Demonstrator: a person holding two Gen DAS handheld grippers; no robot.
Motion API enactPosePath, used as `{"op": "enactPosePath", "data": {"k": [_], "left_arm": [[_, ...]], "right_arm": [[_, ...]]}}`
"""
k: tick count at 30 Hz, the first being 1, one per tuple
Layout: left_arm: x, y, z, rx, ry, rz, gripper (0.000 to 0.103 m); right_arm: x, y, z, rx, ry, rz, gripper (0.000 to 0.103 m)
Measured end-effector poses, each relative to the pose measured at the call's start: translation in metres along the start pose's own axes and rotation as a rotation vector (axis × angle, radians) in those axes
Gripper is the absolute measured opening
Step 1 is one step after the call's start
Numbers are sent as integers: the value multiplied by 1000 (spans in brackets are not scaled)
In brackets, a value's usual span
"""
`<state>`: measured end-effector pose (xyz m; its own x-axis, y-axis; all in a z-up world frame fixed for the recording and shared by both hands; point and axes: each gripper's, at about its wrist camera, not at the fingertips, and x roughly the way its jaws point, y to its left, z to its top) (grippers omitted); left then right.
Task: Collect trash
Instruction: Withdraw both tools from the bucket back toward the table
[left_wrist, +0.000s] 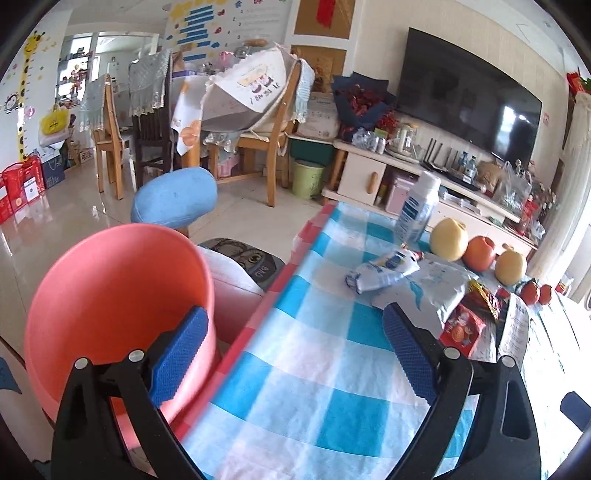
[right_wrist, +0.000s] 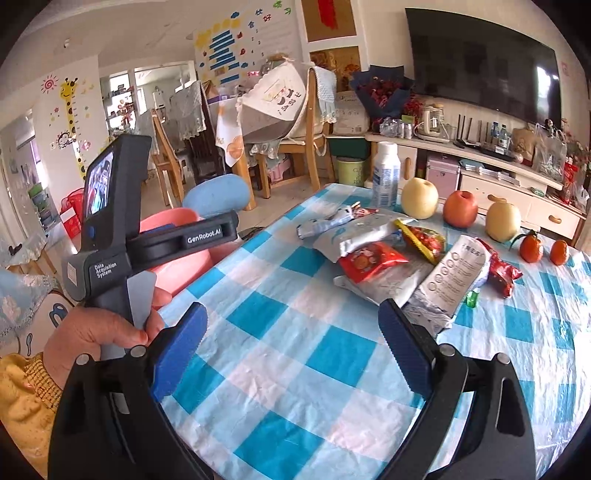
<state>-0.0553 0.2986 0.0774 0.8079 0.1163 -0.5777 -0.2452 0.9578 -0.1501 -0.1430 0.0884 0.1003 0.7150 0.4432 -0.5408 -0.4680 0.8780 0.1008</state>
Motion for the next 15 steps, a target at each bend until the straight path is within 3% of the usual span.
{"op": "enactPosePath", "data": {"k": [15], "left_arm": [[4,-54,-10,106,13,-78,95]], "right_arm": [[-12,-53,-13,84,-2,-32,94]]}}
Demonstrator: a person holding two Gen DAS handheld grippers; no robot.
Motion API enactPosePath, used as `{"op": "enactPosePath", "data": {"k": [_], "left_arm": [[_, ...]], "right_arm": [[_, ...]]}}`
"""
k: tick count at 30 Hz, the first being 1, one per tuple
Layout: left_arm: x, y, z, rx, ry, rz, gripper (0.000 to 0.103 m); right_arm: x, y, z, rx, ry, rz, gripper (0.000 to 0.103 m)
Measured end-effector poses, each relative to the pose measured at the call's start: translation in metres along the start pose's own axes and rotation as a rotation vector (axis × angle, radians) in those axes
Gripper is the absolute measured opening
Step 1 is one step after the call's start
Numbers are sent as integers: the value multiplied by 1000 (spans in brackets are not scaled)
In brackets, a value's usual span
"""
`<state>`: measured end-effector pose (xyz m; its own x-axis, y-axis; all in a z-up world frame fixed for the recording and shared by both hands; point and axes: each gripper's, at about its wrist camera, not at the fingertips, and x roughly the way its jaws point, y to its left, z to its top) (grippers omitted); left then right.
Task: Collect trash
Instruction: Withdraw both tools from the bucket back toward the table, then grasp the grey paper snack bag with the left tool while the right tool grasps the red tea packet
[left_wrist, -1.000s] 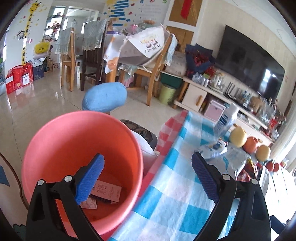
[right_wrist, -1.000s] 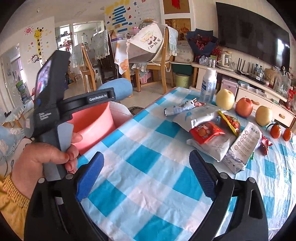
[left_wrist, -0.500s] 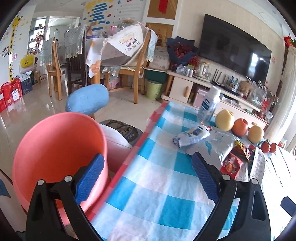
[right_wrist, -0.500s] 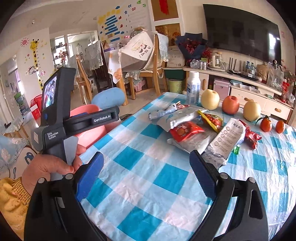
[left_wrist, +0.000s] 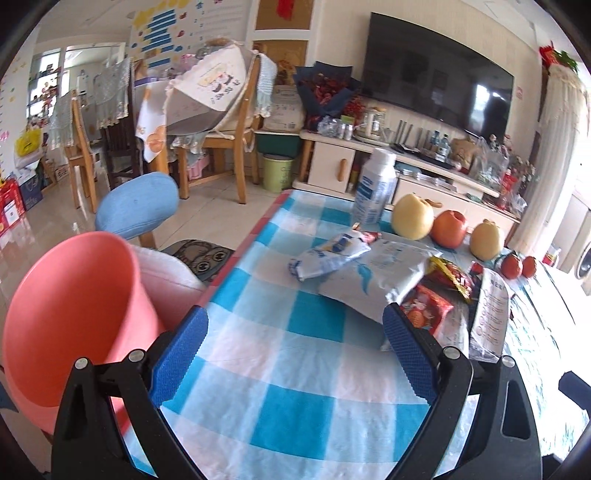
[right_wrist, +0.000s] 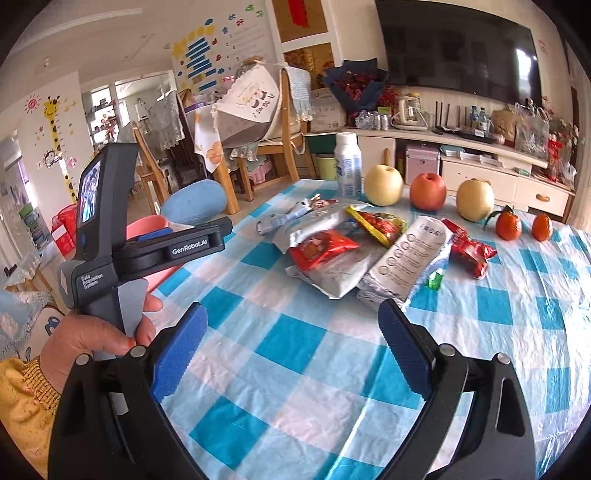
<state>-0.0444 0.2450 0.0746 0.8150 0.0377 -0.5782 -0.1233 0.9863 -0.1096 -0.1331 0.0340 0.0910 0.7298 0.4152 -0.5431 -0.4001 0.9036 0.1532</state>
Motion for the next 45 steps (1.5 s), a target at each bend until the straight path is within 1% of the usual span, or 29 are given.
{"op": "enactPosePath", "data": {"k": [2,7,10,13,16,18,21,25,28,31,34,35,40,42,45], "left_arm": [[2,-6,-1,10,9,-31,95],[9,-26,-3,62,29,-64,95],[15,-43,-5,93,47,-130,95],[21,-60,-7,139,62,-176,94],[33,-73,-9,165,103,-222,94],[43,-77,-11,159,144,-247,95],[58,-75,-12,120,185,-275,95],[77,-75,-9,94,216,-295,94],[90,-81,-9,87,248,-317,95],[94,-90,-9,112,242,-325,95],[92,-102,-9,133,242,-389,94],[91,-109,-11,155,248,-421,94],[71,-131,-16,254,239,-522,95],[69,-132,-15,261,225,-509,95],[74,-128,-11,249,209,-448,95]], "right_arm": [[-1,-8,1,15,-2,-4,94],[-3,-27,3,49,0,-20,94],[-5,-43,7,73,-3,-37,94],[-6,-66,11,112,-2,-60,94],[-6,-93,15,156,1,-99,94],[-5,-113,17,186,4,-130,94],[0,-137,18,222,12,-170,94],[12,-165,17,282,33,-184,94],[25,-182,16,299,49,-211,94],[39,-198,15,324,70,-228,94],[53,-210,16,338,87,-229,94],[57,-212,18,332,93,-233,94],[78,-227,25,300,124,-240,94],[89,-233,27,285,144,-233,94],[103,-236,30,256,172,-223,94]]}}
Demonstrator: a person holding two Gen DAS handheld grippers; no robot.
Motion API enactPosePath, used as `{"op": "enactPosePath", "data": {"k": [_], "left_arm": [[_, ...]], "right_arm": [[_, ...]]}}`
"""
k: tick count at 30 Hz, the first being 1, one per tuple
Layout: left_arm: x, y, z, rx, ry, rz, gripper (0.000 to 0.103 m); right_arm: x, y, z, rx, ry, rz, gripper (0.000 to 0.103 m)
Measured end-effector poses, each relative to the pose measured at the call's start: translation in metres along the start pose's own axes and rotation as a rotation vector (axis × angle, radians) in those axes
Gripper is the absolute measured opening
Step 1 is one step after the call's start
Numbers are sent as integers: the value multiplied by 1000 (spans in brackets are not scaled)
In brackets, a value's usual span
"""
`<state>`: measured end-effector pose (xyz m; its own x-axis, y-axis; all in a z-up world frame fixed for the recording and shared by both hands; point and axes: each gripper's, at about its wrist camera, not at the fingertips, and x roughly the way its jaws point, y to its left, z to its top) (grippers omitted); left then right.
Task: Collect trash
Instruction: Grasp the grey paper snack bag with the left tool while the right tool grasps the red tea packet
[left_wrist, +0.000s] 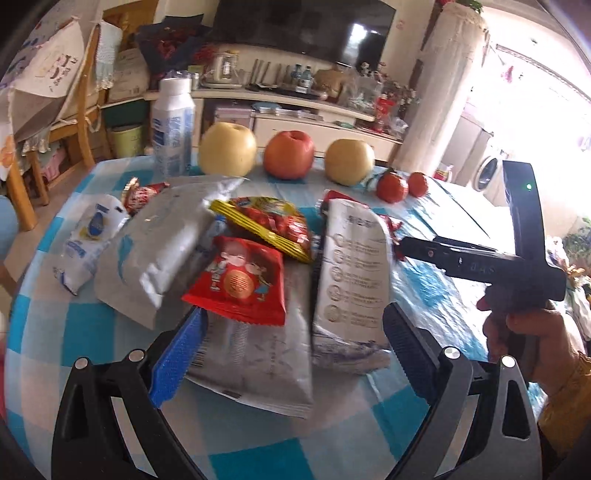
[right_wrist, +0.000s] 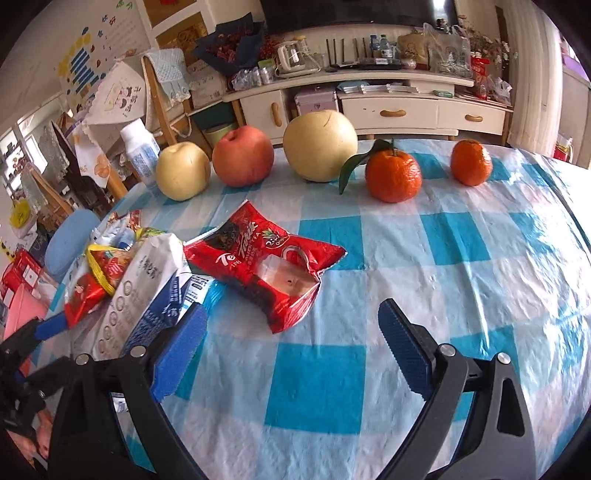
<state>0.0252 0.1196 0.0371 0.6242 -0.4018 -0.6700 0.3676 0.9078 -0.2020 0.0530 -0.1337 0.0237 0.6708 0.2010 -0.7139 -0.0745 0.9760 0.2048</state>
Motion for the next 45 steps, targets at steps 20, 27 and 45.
{"op": "enactPosePath", "data": {"k": [20,27,45], "left_arm": [[29,7,18,8,44,-17,94],[25,-8,12,94,41,39,95],[32,29,2,-132,77,-3,97]], "right_arm": [[48,26,28,-297,53,-32,95],[54,25,29,-311,74,-16,95],[60,17,29,-278,98,-49,95]]}}
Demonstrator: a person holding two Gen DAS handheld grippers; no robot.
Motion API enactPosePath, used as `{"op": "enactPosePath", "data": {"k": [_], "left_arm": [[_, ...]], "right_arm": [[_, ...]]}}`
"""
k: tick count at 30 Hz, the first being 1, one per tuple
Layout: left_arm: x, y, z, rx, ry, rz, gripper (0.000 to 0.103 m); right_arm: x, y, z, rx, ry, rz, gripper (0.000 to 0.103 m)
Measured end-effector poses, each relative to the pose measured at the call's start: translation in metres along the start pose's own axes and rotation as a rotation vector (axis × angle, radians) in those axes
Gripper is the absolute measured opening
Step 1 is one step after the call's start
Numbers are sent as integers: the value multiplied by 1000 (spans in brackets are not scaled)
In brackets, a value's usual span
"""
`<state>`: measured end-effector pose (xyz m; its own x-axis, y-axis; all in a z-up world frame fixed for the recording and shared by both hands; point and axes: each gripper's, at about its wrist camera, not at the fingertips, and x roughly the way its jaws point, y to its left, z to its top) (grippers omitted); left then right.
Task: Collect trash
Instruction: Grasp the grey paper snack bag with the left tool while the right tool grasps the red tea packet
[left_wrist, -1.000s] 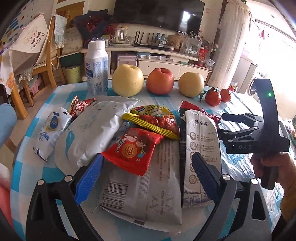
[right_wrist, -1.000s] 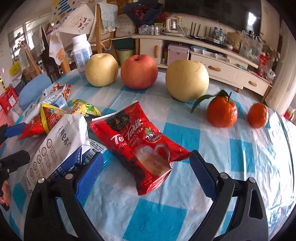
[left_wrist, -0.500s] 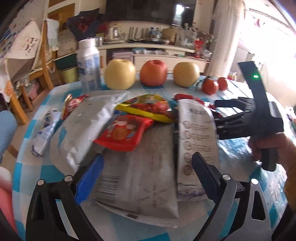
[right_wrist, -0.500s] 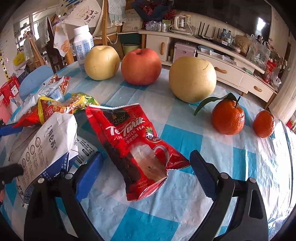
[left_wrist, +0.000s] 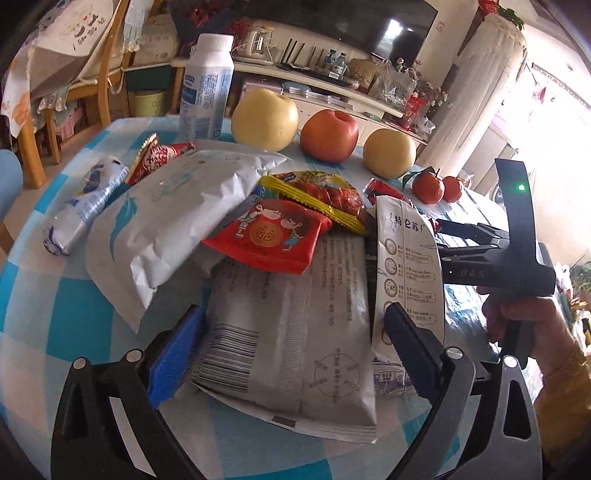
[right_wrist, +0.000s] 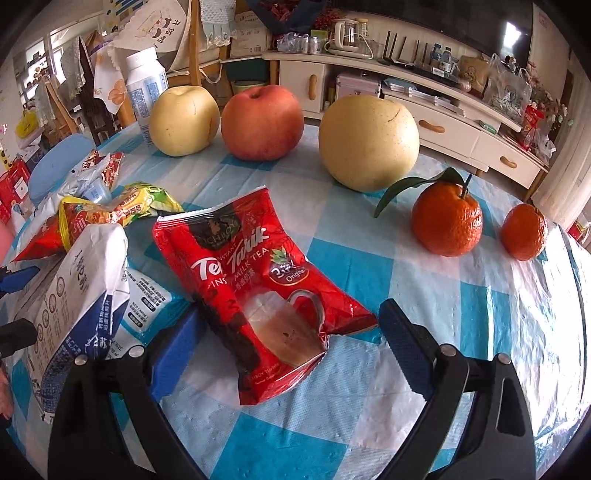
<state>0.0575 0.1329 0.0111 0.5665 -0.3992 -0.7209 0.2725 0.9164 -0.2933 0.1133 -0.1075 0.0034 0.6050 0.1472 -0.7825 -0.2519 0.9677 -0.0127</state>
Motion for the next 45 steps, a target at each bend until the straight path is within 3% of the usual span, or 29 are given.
{"op": "enactPosePath", "data": {"k": [6,11,17,22,28,45], "left_arm": [[4,2,2,-13,9,-8,99],[4,3,2,-9,10,-16,99],[1,0,-3,-13,8,-11,97],[-3,-6,-10,-27,1,-34,86],[-7,-14,-19,-31,-9,-33,81],[-37,-25,-45,-7,-34,-19,77]], "right_arm": [[-2,5,-2,-31,-7,3,93],[-7,9,-6,-59,-18,20,77],[-14,11,-11,-67,-22,15,66],[-21,15,-17,-65,-24,3,63],[-31,11,-30,-34,-30,-22,61],[-84,-3,-91,163,-29,-75,58]]}}
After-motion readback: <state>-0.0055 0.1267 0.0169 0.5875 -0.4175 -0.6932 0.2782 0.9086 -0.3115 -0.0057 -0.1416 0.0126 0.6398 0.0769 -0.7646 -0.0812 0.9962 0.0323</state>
